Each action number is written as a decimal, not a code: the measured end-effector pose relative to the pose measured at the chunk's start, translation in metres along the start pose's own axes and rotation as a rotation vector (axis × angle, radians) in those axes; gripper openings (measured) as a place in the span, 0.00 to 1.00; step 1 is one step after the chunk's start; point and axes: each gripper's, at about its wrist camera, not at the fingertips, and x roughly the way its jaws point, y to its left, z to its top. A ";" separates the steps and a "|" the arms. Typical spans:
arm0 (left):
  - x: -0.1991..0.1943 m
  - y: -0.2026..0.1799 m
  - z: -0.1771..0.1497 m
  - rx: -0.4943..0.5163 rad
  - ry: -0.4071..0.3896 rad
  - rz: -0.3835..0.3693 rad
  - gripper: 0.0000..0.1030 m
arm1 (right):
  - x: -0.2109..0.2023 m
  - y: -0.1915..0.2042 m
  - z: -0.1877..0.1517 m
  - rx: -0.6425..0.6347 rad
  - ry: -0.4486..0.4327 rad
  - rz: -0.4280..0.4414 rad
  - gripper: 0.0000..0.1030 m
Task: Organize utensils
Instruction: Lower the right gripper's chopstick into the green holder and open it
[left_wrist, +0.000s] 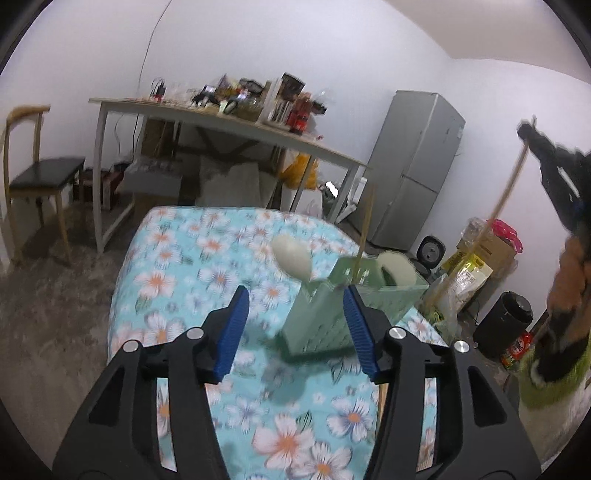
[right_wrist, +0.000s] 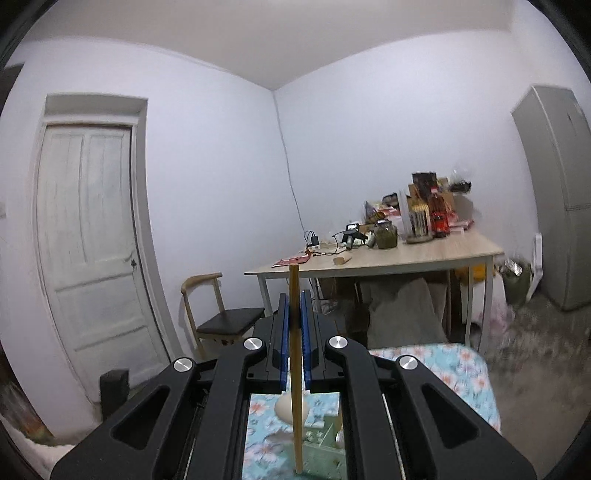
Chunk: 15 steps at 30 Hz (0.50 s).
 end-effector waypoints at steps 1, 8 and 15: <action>0.000 0.003 -0.002 -0.010 0.004 -0.003 0.53 | 0.008 0.001 0.002 -0.011 0.008 0.001 0.06; -0.010 0.024 -0.013 -0.070 -0.020 -0.021 0.59 | 0.055 0.010 0.006 -0.117 0.043 -0.033 0.06; -0.010 0.034 -0.018 -0.089 -0.019 -0.016 0.60 | 0.097 0.030 -0.027 -0.327 0.123 -0.099 0.06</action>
